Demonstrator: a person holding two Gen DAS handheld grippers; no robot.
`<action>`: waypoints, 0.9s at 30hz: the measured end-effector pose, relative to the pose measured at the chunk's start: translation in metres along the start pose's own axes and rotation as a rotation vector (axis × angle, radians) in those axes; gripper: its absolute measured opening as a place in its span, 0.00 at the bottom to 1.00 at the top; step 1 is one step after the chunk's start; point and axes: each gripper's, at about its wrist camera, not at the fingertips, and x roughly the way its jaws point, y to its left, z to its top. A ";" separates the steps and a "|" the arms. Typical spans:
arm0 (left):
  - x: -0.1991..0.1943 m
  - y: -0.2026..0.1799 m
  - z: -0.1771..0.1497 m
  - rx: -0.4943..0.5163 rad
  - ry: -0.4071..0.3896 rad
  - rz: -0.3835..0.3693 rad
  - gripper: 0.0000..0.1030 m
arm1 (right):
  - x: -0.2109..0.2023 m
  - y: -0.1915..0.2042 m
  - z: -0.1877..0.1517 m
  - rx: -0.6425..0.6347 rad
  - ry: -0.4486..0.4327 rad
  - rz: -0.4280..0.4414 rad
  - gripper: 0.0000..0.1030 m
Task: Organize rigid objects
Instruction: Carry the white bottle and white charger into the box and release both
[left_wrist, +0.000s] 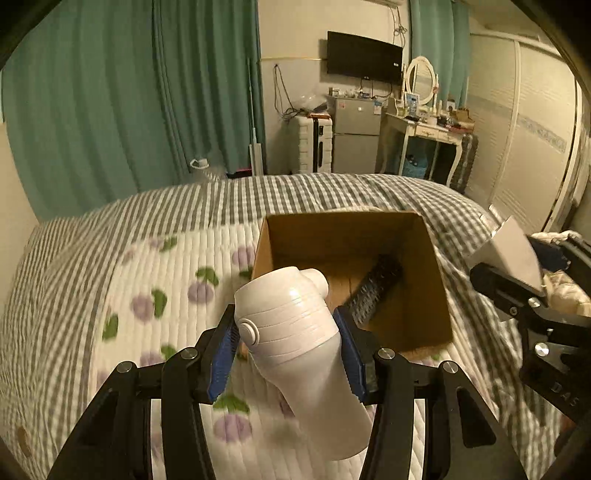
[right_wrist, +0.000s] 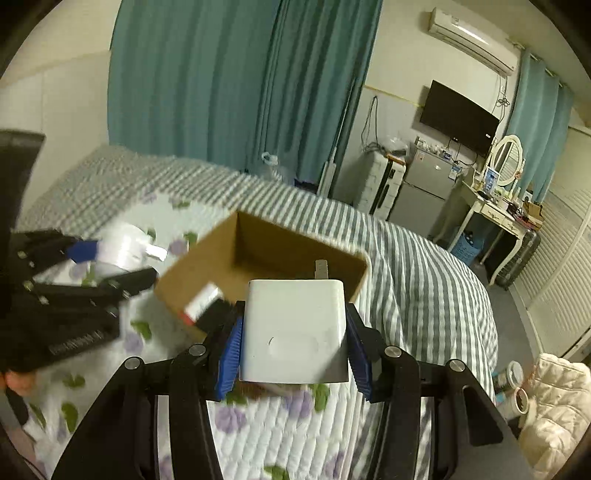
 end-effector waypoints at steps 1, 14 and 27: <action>0.007 -0.001 0.004 0.002 0.002 0.011 0.50 | 0.004 -0.002 0.004 0.004 -0.004 -0.001 0.48; 0.108 -0.013 0.006 0.029 0.068 -0.044 0.51 | 0.101 -0.034 0.010 0.106 0.043 -0.033 0.48; 0.092 0.002 0.004 0.013 0.005 -0.021 0.63 | 0.129 -0.043 0.003 0.140 0.051 -0.032 0.48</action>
